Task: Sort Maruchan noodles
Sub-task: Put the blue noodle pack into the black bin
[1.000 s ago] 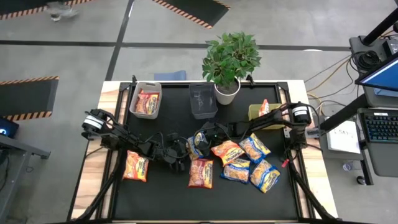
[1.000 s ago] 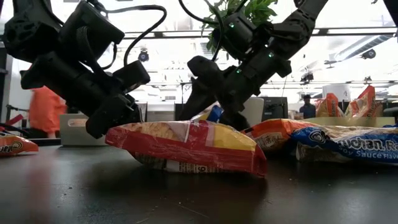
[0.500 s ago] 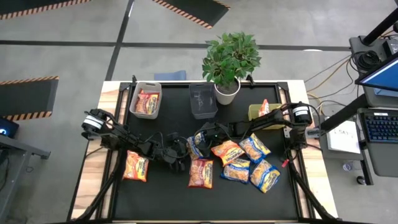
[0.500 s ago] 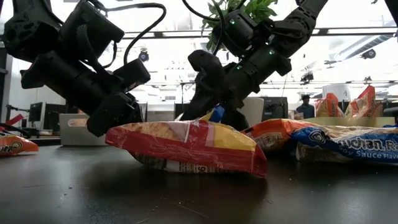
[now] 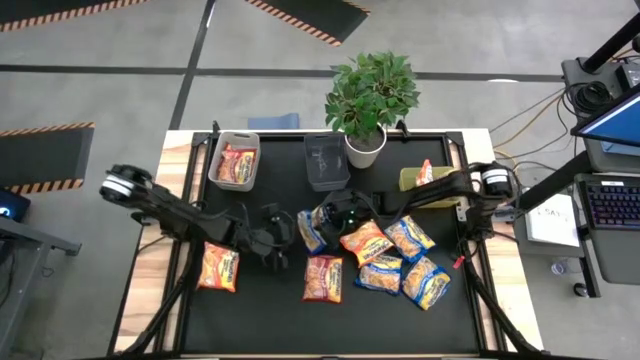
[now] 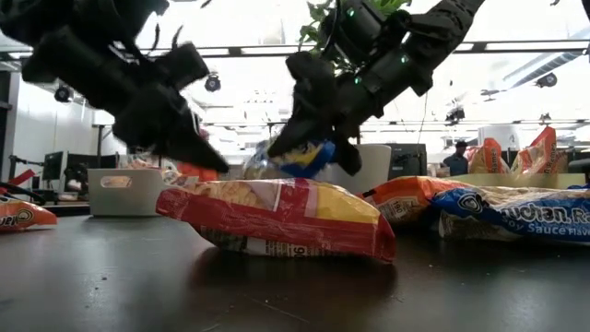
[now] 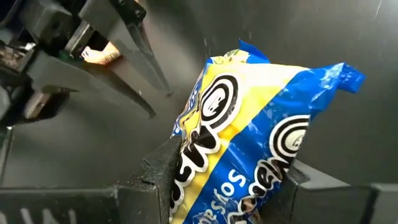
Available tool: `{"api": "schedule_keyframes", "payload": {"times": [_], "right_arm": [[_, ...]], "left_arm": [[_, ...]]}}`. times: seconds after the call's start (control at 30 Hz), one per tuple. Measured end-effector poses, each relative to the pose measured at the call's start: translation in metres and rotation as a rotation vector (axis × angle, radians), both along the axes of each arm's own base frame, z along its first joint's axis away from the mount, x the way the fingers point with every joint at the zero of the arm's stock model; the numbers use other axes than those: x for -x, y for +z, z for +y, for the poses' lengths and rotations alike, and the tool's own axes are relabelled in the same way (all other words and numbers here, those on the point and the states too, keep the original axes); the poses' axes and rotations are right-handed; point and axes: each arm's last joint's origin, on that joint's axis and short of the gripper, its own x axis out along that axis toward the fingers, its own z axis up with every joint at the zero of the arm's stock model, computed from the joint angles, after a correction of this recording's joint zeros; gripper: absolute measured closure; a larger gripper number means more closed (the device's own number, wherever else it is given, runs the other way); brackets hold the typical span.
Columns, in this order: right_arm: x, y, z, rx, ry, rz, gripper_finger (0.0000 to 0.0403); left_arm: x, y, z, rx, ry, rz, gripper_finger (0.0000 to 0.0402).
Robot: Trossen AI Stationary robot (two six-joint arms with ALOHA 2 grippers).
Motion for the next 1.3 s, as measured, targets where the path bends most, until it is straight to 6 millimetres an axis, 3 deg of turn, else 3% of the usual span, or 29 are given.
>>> {"api": "schedule_keyframes", "payload": {"times": [0.3, 0.6, 0.77, 1.03, 1.2, 1.3], "right_arm": [[0.004, 0.059, -0.009, 0.294, -0.058, 0.005, 0.0250], [-0.011, 0.117, -0.032, 0.626, -0.071, 0.157, 0.0250], [-0.013, 0.131, -0.058, 0.739, -0.040, 0.224, 0.0250], [-0.005, 0.129, -0.101, 0.840, -0.036, 0.322, 0.0250], [-0.001, 0.124, -0.106, 0.806, -0.036, 0.375, 0.0251], [-0.002, 0.126, -0.098, 0.824, -0.006, 0.360, 0.0251]], "left_arm": [[0.021, 0.065, 0.009, -0.179, -0.018, -0.209, 0.0324], [0.044, 0.105, 0.019, -0.307, 0.015, -0.335, 0.0324], [0.049, 0.111, 0.022, -0.328, 0.052, -0.351, 0.0324], [0.042, 0.101, 0.020, -0.335, 0.044, -0.314, 0.0324], [0.039, 0.100, 0.019, -0.288, 0.051, -0.337, 0.0324], [0.039, 0.102, 0.018, -0.262, 0.061, -0.368, 0.0319]]}}
